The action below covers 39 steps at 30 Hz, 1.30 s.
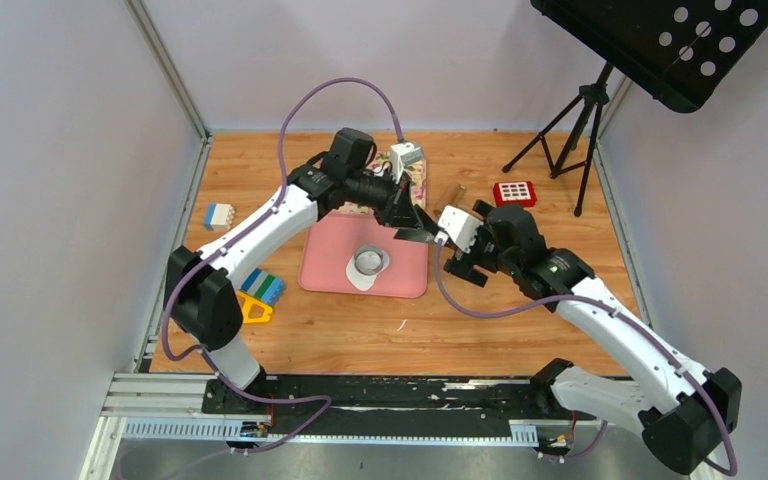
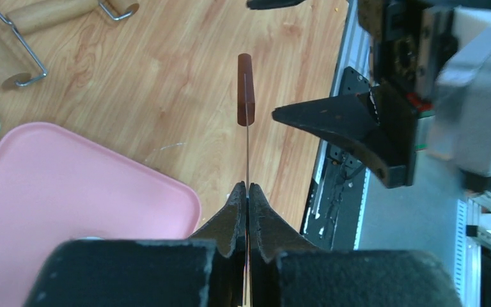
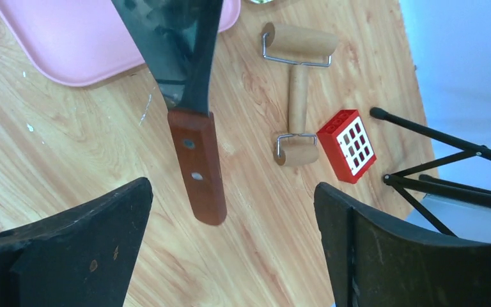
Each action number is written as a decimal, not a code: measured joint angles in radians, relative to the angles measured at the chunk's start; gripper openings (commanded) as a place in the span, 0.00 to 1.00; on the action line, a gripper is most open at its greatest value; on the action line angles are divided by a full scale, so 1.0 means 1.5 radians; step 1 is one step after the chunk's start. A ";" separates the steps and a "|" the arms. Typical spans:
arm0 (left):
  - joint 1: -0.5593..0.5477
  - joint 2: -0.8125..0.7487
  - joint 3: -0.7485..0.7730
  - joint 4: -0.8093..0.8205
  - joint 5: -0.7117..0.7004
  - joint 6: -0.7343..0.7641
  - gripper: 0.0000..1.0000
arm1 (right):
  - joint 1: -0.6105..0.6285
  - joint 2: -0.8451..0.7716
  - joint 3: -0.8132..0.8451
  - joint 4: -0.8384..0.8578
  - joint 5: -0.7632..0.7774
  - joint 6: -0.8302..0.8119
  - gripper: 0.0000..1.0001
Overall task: Roll out the dumpling wrappers from the dough
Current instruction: Pick up the spatula from the center of the board.
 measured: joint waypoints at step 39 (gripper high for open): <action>0.220 -0.299 -0.336 0.830 0.220 -0.455 0.00 | -0.403 0.091 0.128 0.492 -0.980 0.672 0.94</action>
